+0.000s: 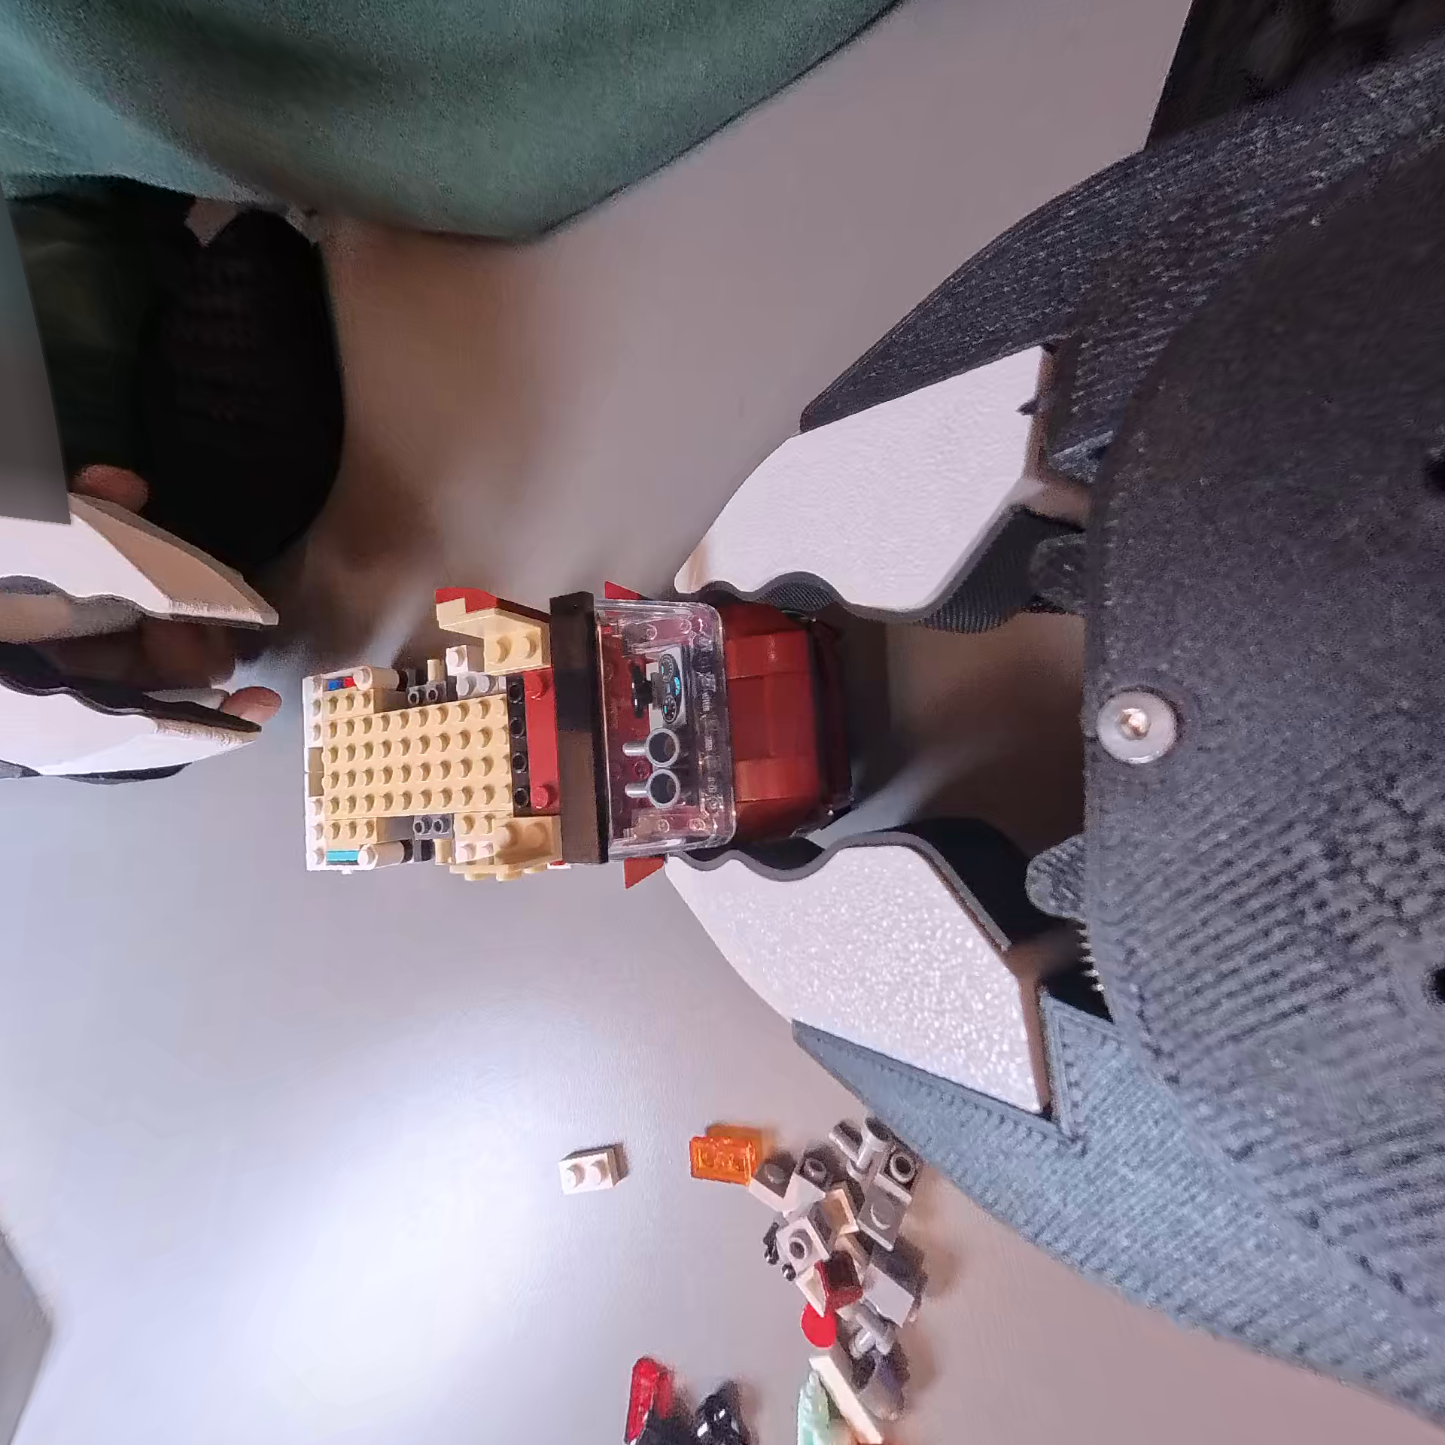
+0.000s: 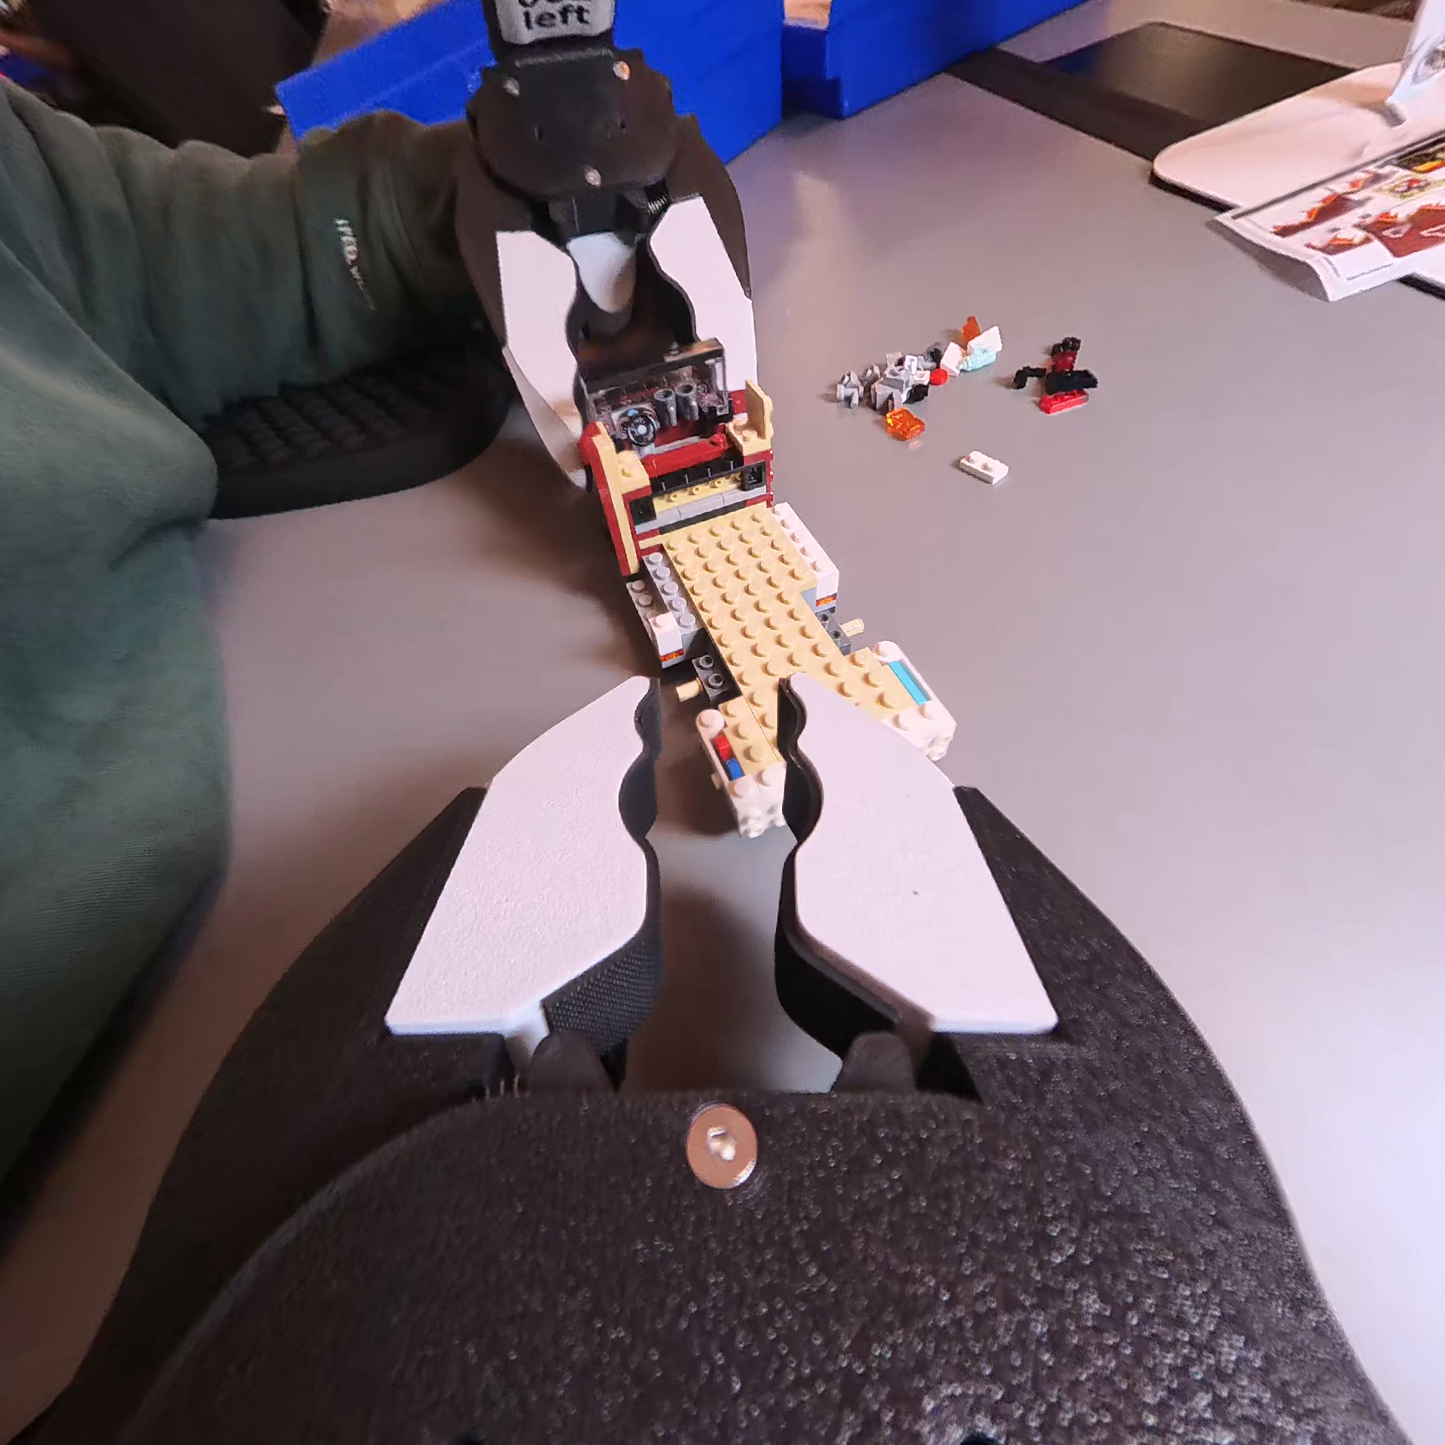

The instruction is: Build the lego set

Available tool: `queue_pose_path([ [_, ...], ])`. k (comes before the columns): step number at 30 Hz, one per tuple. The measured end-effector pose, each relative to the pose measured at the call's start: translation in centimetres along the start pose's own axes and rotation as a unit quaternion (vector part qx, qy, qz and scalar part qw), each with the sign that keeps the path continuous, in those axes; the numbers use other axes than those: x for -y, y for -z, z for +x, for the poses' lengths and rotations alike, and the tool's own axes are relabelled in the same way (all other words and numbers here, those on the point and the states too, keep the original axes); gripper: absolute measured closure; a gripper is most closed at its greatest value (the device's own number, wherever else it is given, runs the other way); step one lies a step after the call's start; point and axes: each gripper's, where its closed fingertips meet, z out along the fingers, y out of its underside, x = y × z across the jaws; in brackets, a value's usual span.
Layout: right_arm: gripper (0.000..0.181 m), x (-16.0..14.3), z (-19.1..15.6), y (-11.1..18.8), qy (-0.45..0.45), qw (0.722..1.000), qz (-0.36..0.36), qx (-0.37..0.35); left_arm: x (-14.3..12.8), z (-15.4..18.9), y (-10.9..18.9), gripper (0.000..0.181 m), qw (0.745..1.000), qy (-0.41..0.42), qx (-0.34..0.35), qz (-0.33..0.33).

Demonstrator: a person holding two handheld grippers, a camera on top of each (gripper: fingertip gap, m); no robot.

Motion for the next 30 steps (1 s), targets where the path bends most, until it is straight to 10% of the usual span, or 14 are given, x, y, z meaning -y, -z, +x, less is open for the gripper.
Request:
queue_pose_path([
  [14, 0.155, 0.3, 0.3, -1.7, -0.073, 0.986, -0.038, -0.143, 2.1, -1.3, -2.4, 0.123, 0.975, 0.173, 0.141, -0.005],
  [23, 0.155, -0.1, 0.2, -2.2, -0.055, 0.98, -0.056, -0.184, 4.4, -1.6, -3.3, 0.123, 0.901, 0.41, 0.078, 0.122],
  [30, 0.155, -0.1, 0.2, -2.4, -0.041, 0.979, -0.061, -0.192, 4.8, -1.9, -3.8, 0.123, 0.884, 0.438, 0.076, 0.146],
])
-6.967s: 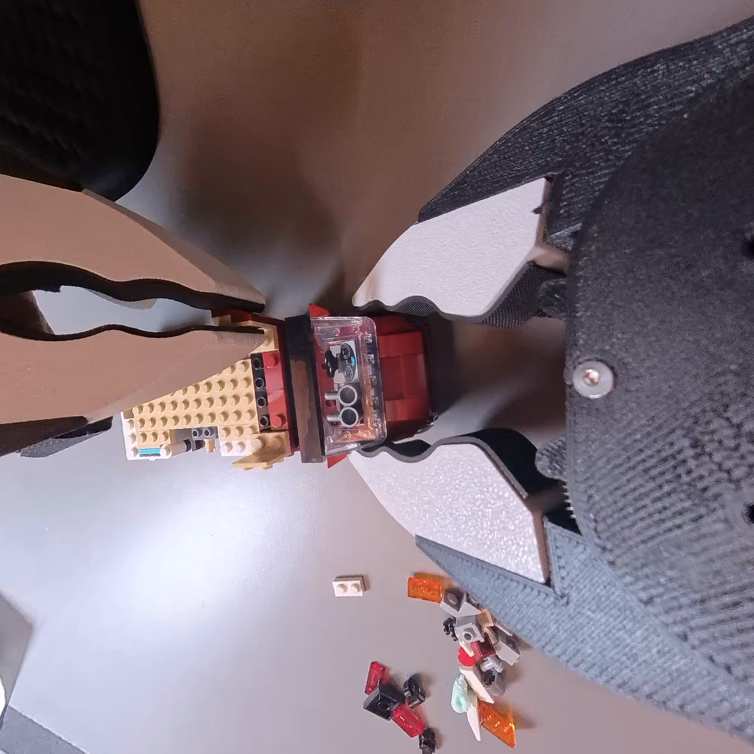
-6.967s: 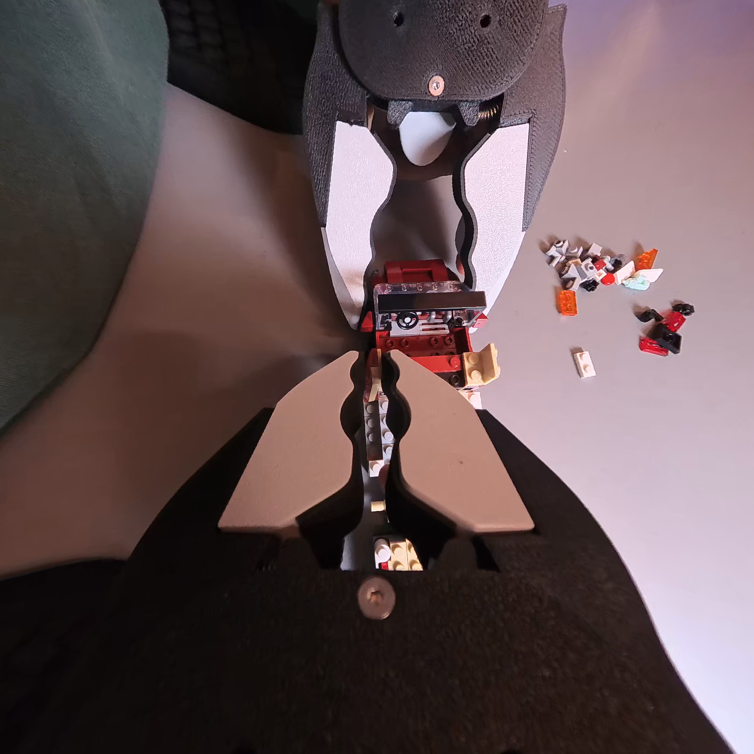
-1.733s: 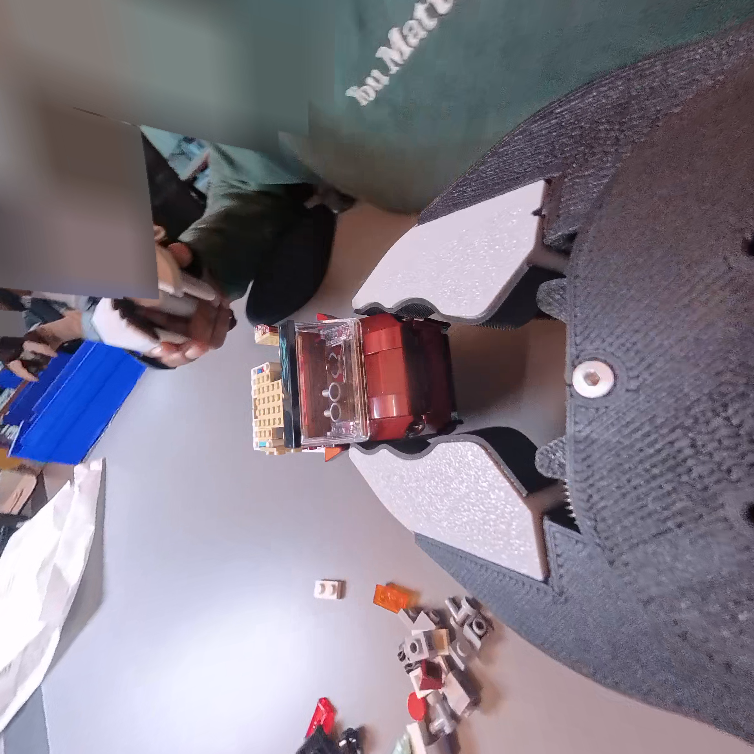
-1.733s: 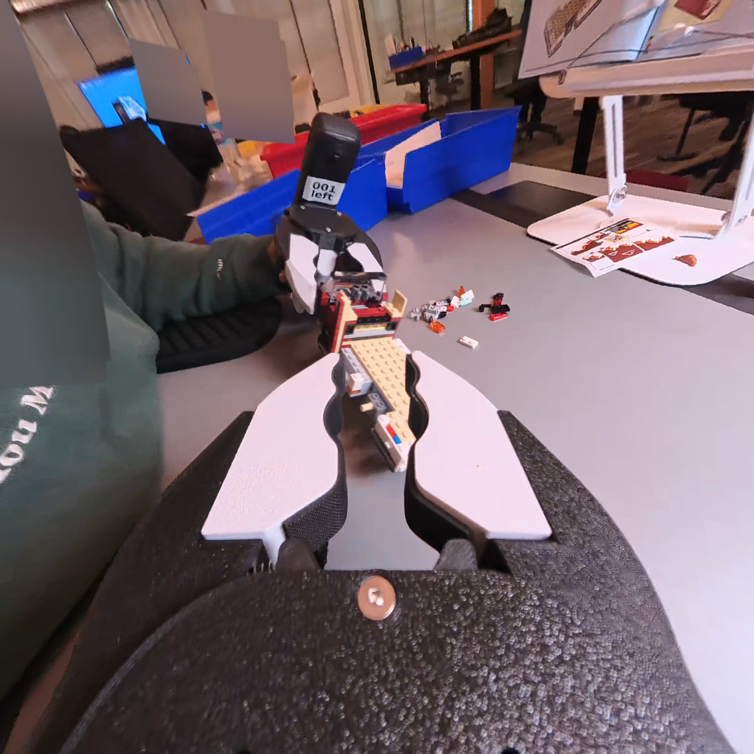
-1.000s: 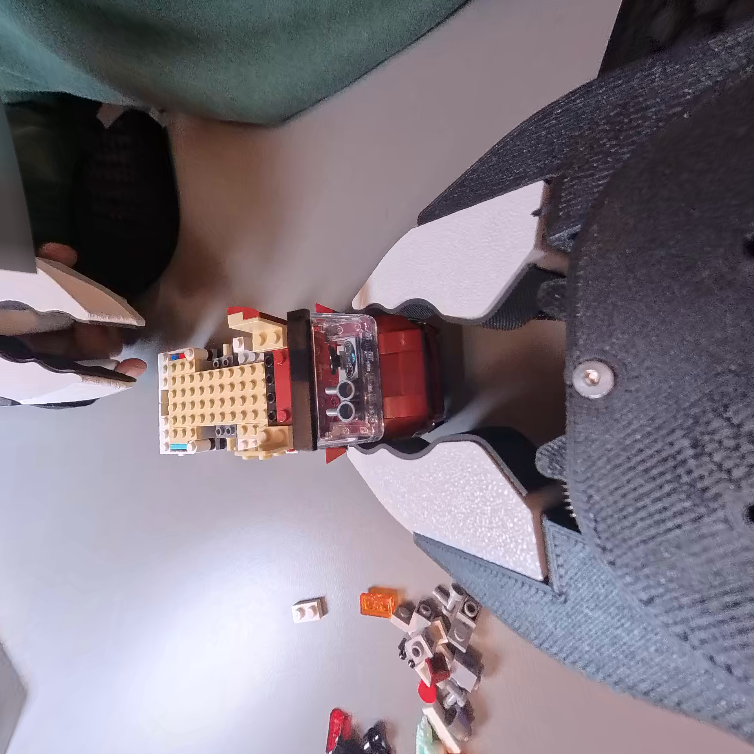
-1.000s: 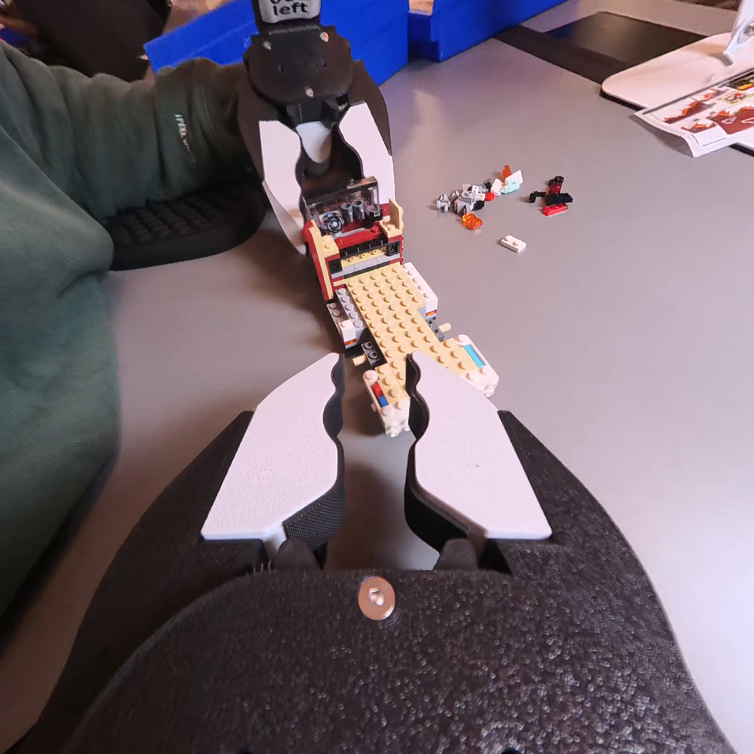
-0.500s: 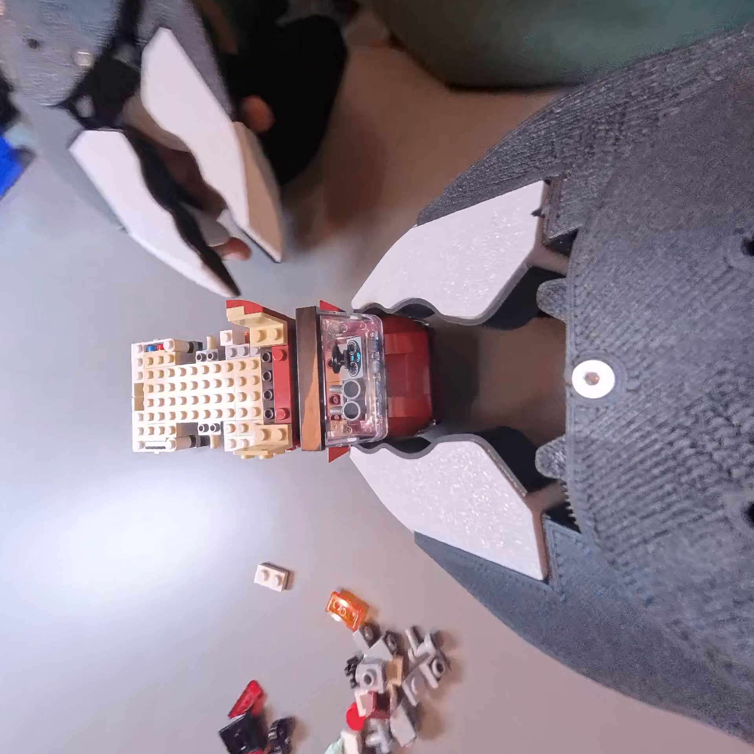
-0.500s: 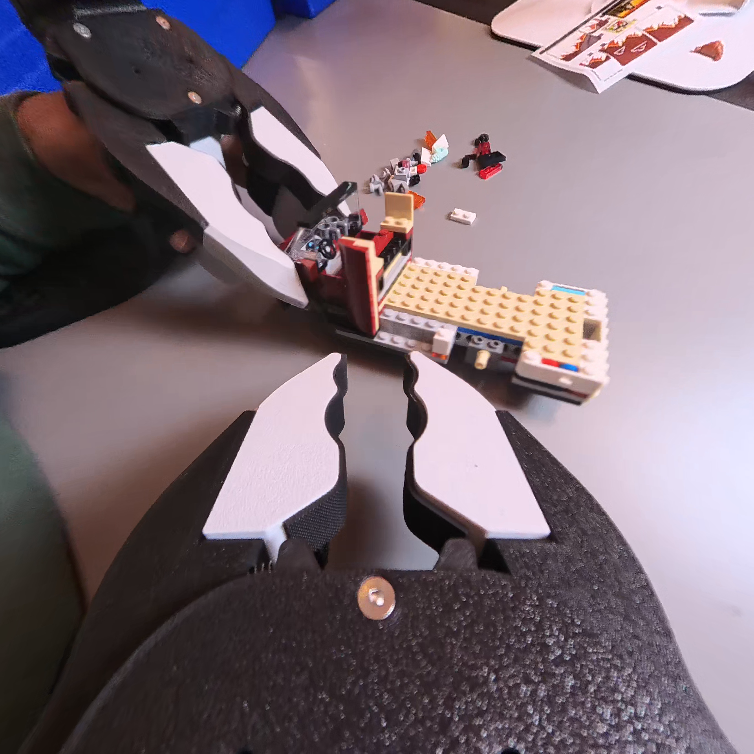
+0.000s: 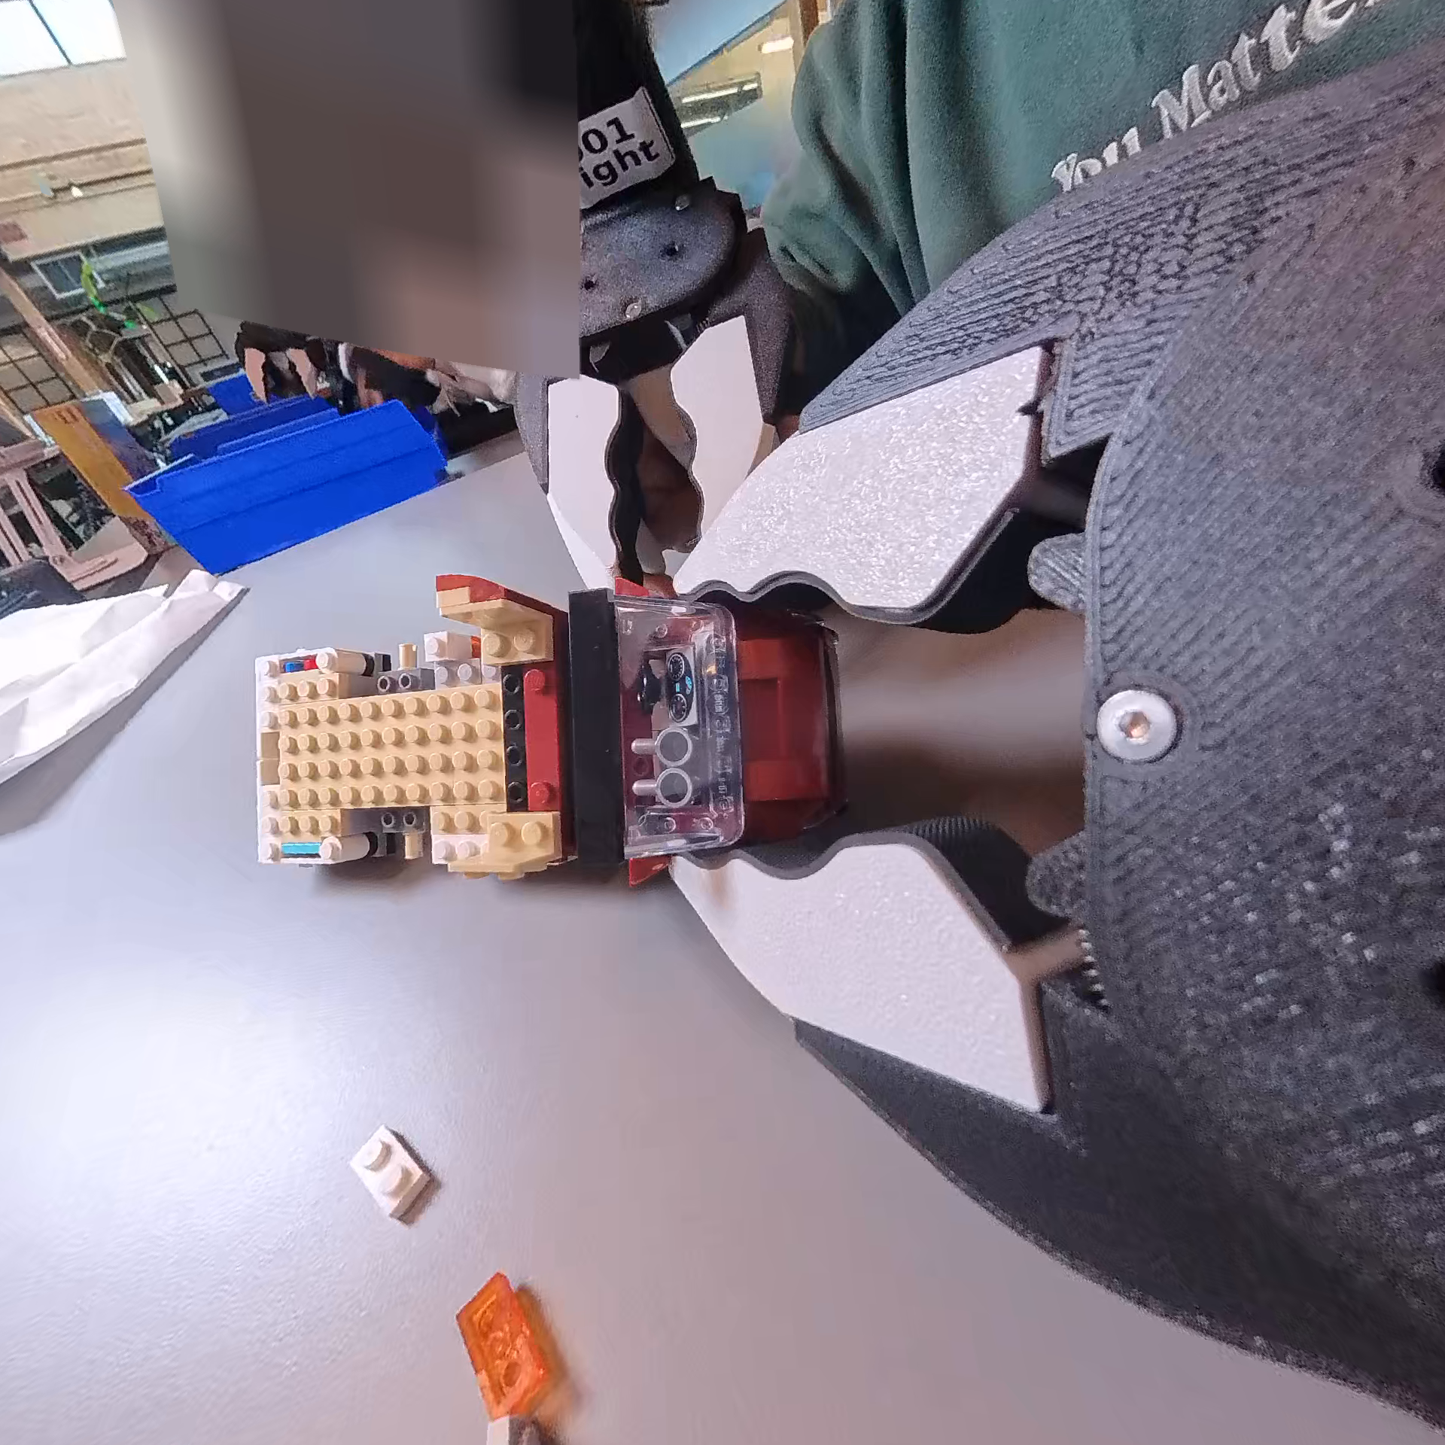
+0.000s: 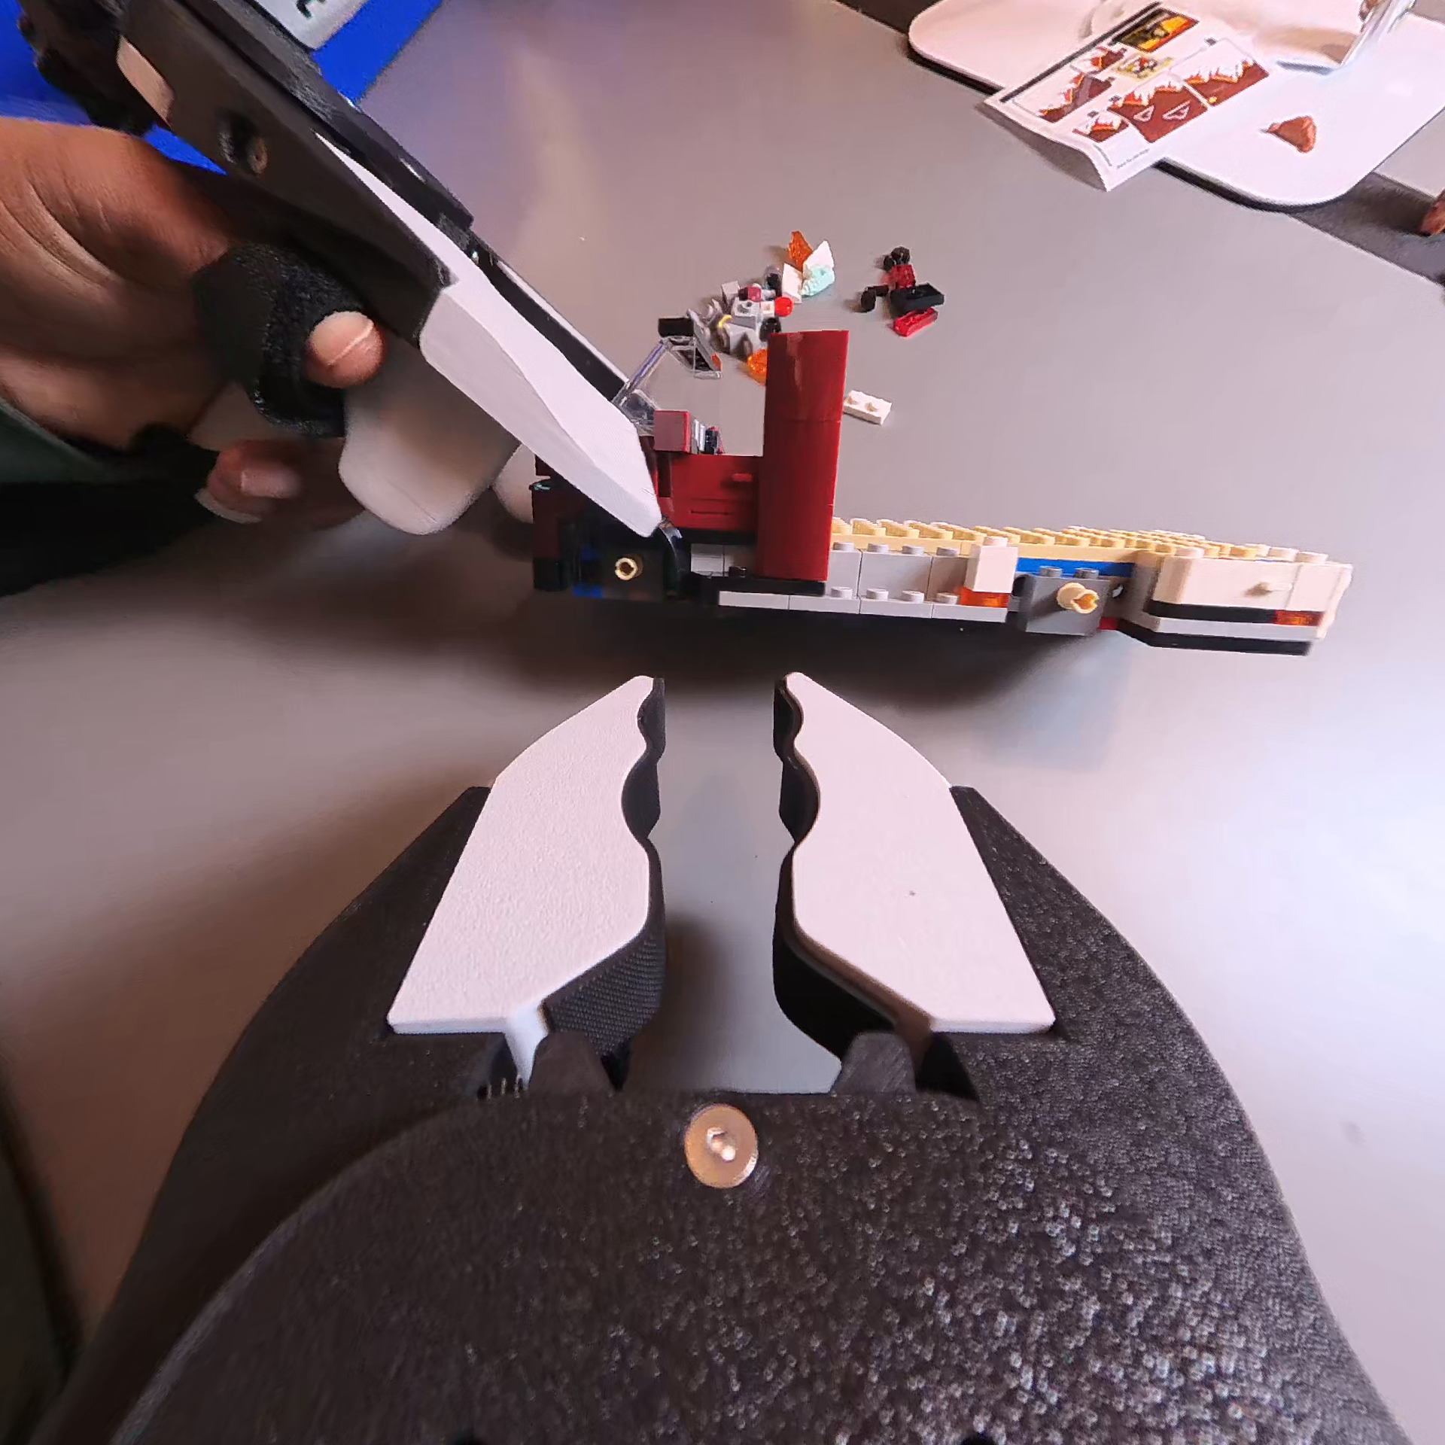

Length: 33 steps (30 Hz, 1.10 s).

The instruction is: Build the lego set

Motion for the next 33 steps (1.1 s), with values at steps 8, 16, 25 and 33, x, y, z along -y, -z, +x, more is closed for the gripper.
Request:
queue_pose_path([
  [8, 0.155, 0.2, 0.3, 0.4, 0.001, 1.0, 0.004, 0.001, 0.0, -0.4, 0.2, 0.123, 0.998, -0.062, 0.014, 0.003],
  [16, 0.156, -0.2, 0.8, 0.6, 0.001, 1.0, -0.006, 0.004, -1.0, -1.0, 0.1, 0.124, 0.94, -0.325, 0.089, -0.053],
  [25, 0.156, -0.8, 1.0, 0.5, 0.038, 0.999, -0.023, -0.015, -1.9, -0.7, -0.1, 0.124, 0.842, -0.528, 0.056, -0.091],
  [33, 0.156, -1.5, 0.8, 0.4, 0.06, 0.997, -0.04, -0.032, -1.5, -0.5, -0.1, 0.124, 0.801, -0.589, 0.048, -0.096],
])
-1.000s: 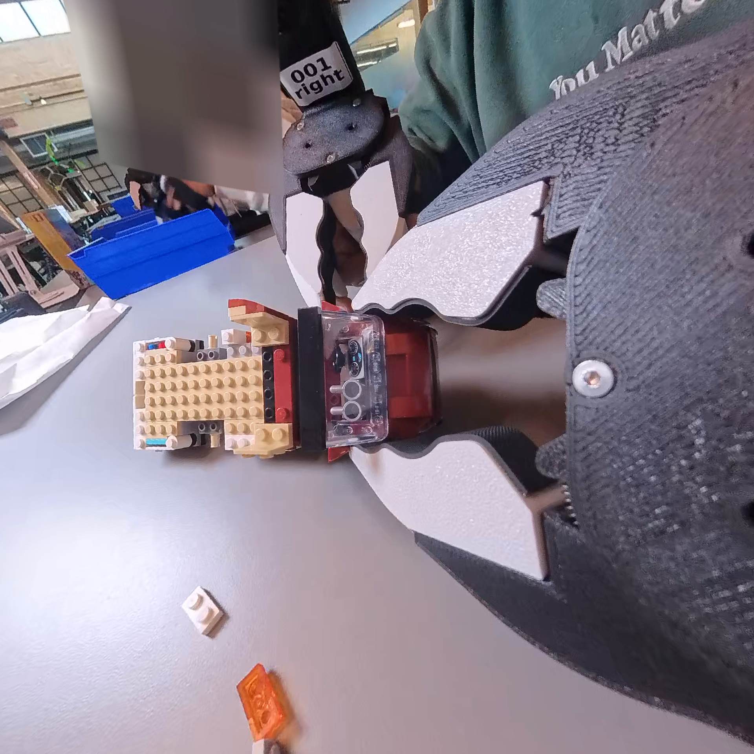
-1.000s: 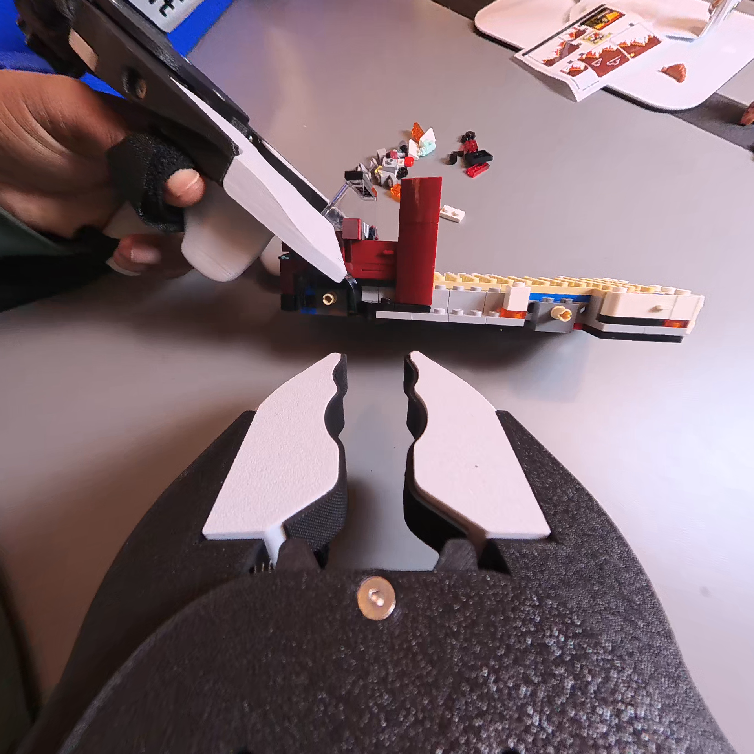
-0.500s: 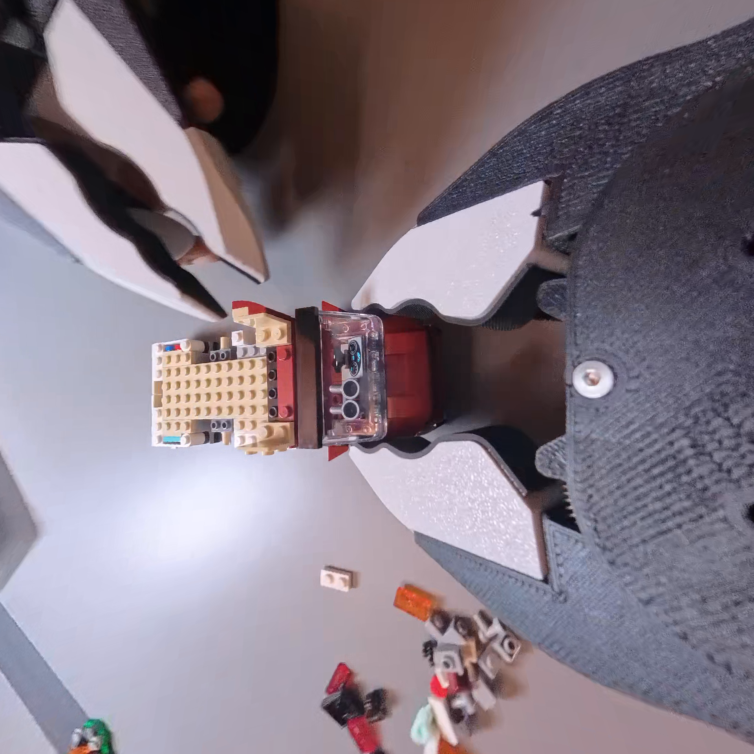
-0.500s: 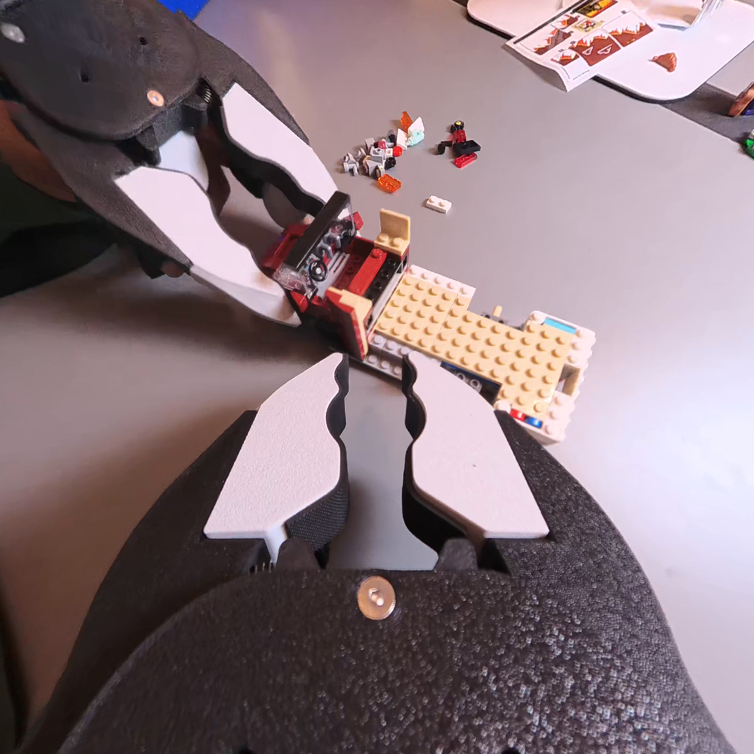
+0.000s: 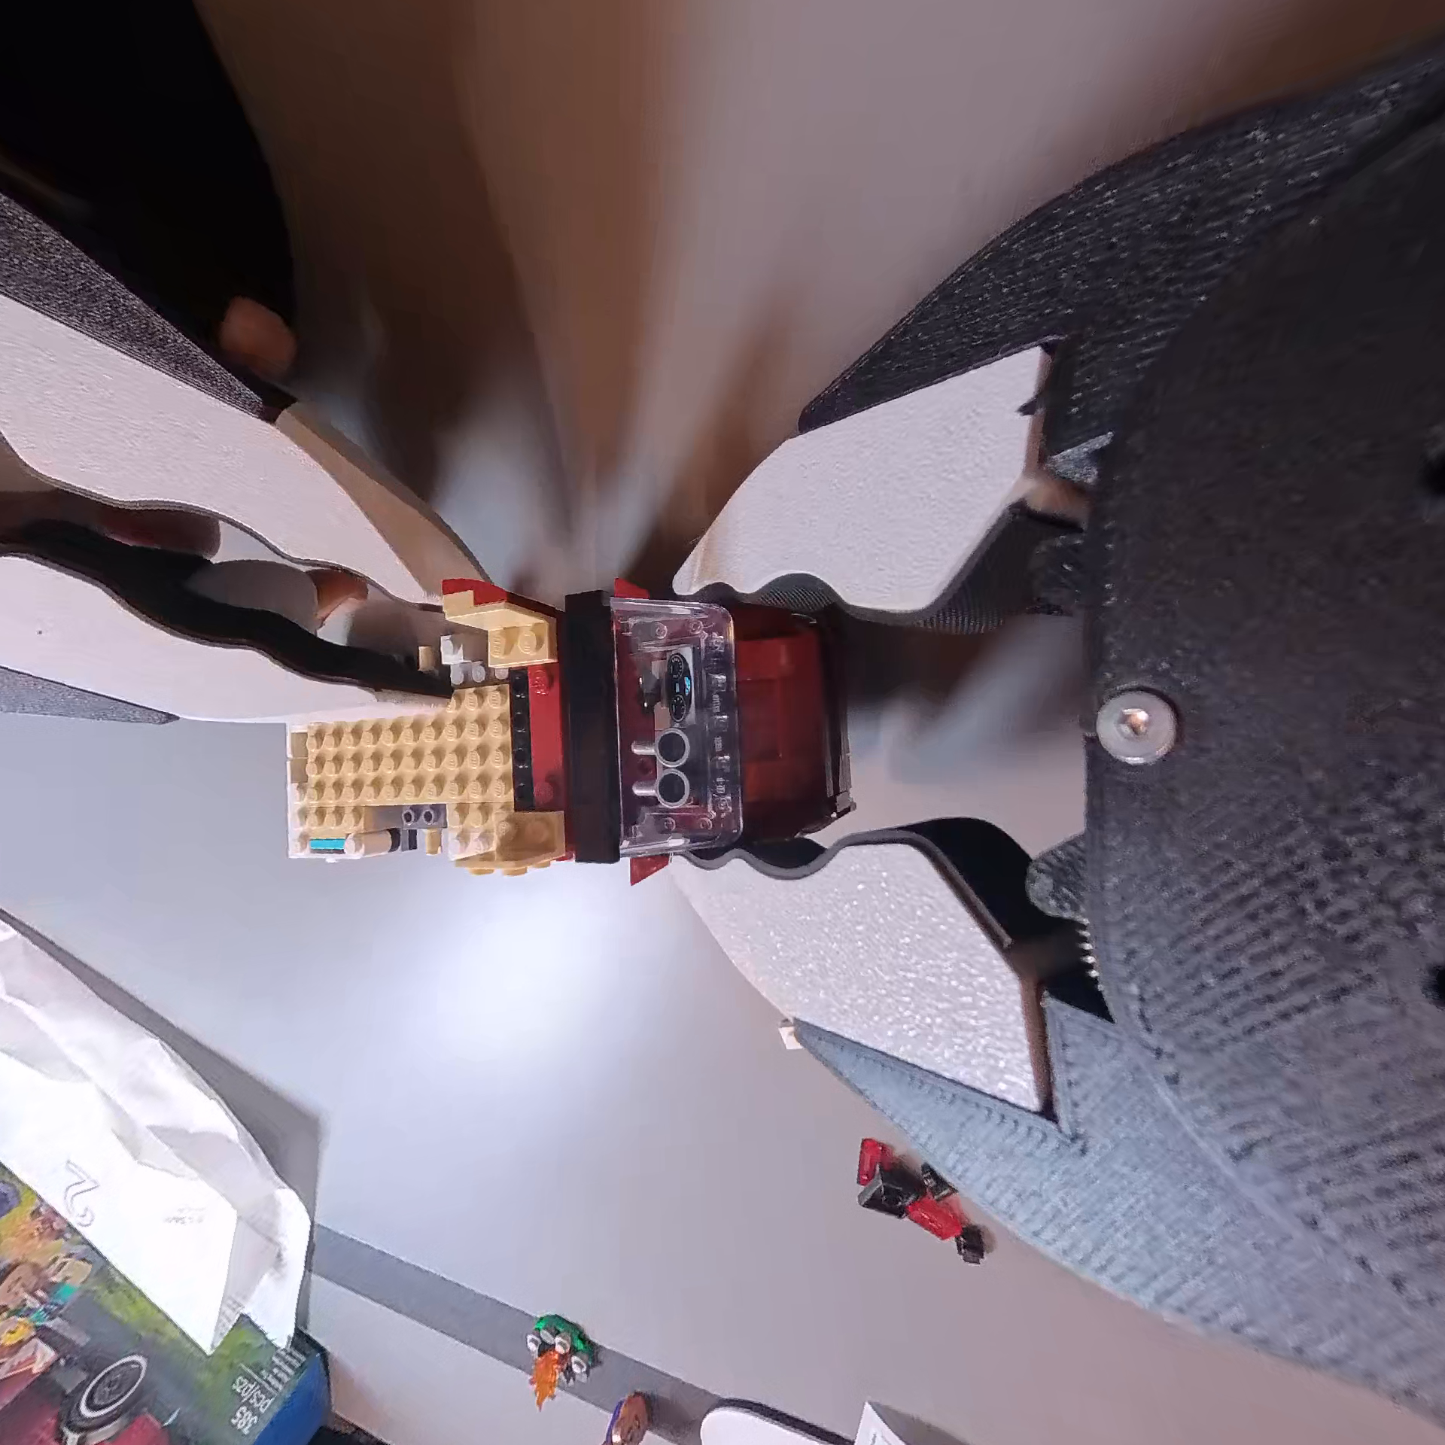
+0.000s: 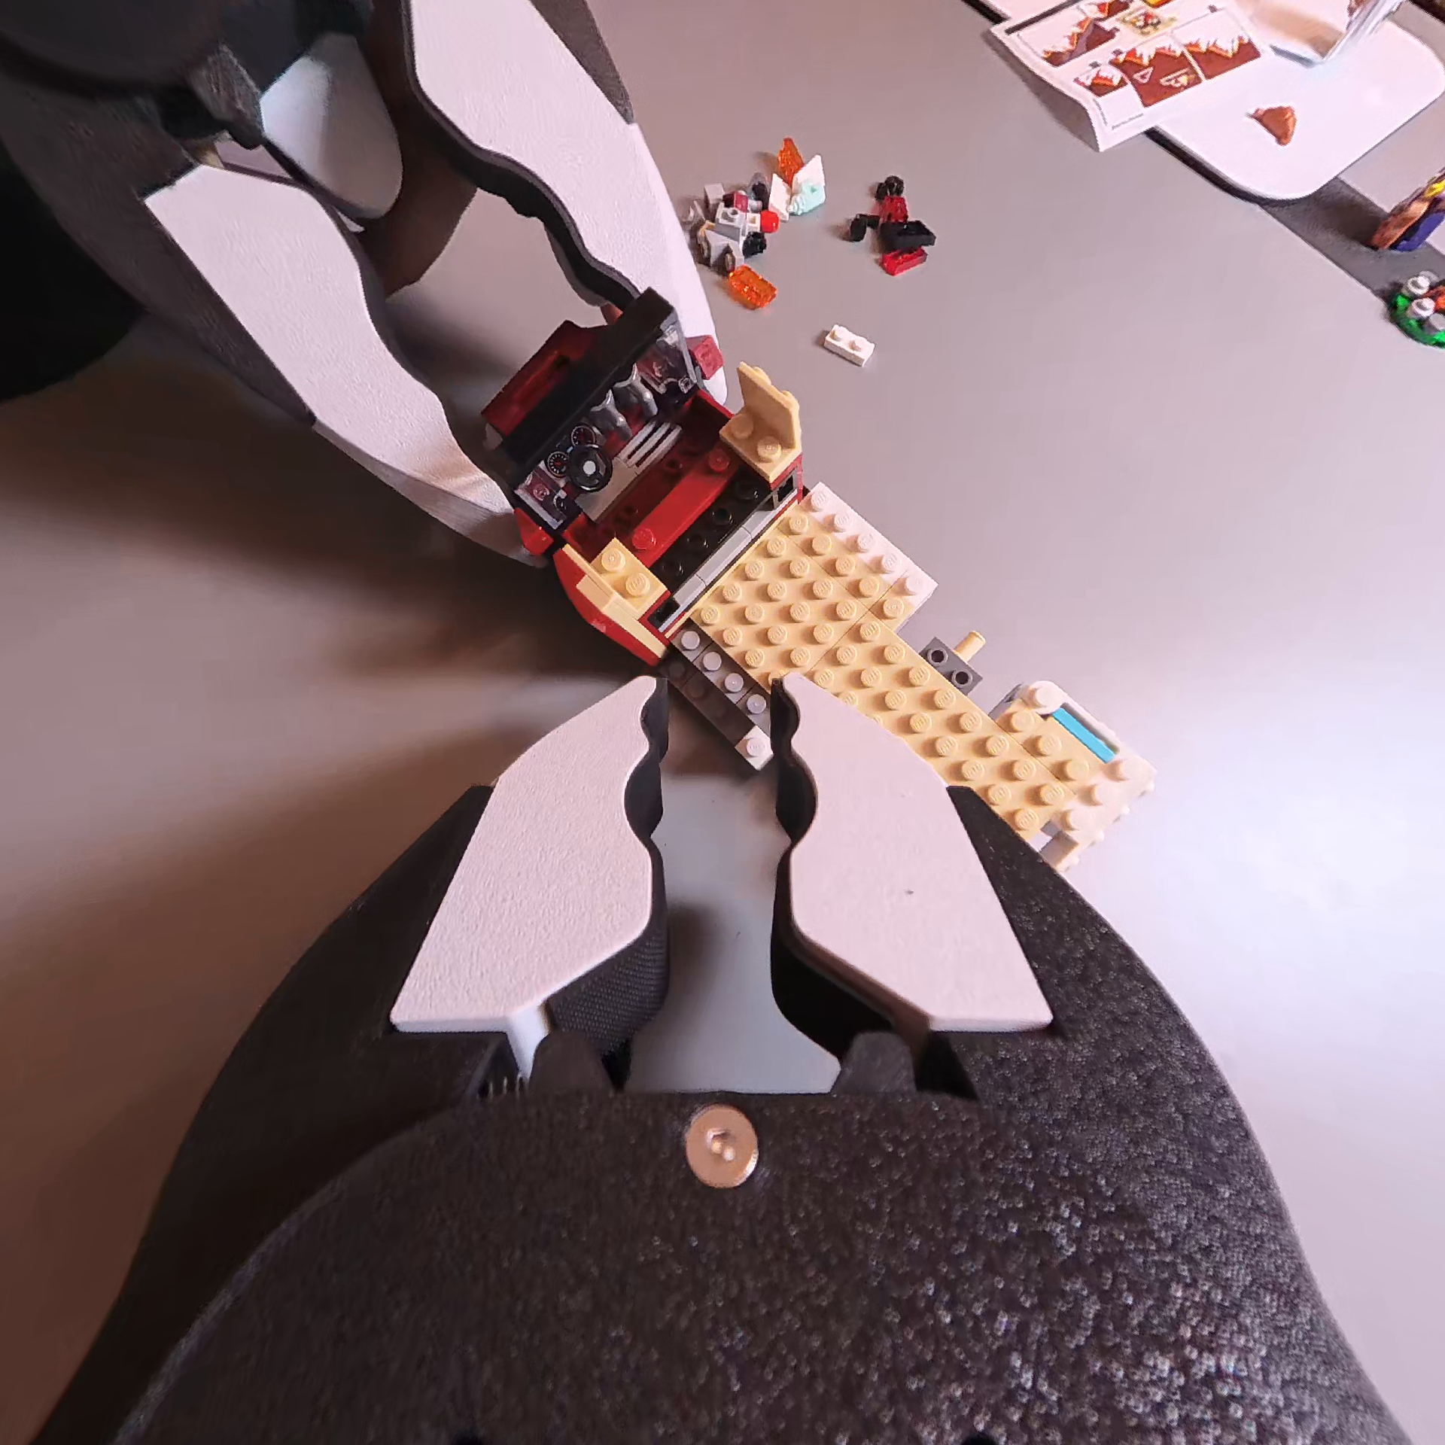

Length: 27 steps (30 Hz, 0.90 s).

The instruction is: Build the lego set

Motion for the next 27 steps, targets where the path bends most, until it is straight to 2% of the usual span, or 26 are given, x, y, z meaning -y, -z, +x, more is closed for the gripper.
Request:
queue_pose_path([
  [5, 0.156, 0.1, -0.2, 0.1, 0.007, 1.0, 0.003, 0.005, -0.6, -0.2, -0.2, 0.123, 0.997, 0.06, -0.05, -0.006],
  [7, 0.153, 0.3, -0.5, 0.2, 0.013, 1.0, 0.012, 0.019, -1.7, -0.3, -0.4, 0.115, 0.994, 0.074, -0.065, -0.038],
  [9, 0.151, 0.5, -0.5, 0.4, 0.019, 0.999, 0.018, 0.032, -2.7, -0.7, -0.5, 0.106, 0.995, 0.067, -0.051, -0.057],
  [13, 0.148, 0.9, 0.4, 1.1, 0.037, 0.998, 0.022, 0.054, -2.7, -1.3, 0.4, 0.105, 0.995, 0.078, -0.014, -0.053],
  [17, 0.126, 0.6, 2.3, 1.8, 0.1, 0.99, 0.0, 0.095, -2.7, -1.0, 0.5, 0.103, 0.993, 0.105, 0.005, -0.049],
  [20, 0.102, -0.8, 4.6, 1.3, 0.154, 0.979, -0.07, 0.117, -3.1, -1.6, 0.5, 0.109, 0.994, 0.088, 0.022, -0.065],
  [21, 0.099, -1.5, 5.1, 0.9, 0.158, 0.974, -0.096, 0.131, -3.1, -1.8, 0.6, 0.119, 0.994, 0.08, 0.022, -0.068],
  [23, 0.093, -3.1, 6.1, 0.2, 0.156, 0.964, -0.151, 0.155, -3.4, -2.6, 0.9, 0.125, 0.994, 0.075, 0.038, -0.071],
  [26, 0.107, -4.1, 5.3, 0.3, 0.116, 0.953, -0.188, 0.209, -3.9, -4.8, 1.3, 0.139, 0.988, 0.098, 0.097, -0.072],
  [27, 0.106, -4.4, 4.8, 0.5, 0.119, 0.95, -0.195, 0.215, -4.1, -5.5, 1.4, 0.145, 0.985, 0.106, 0.119, -0.072],
])
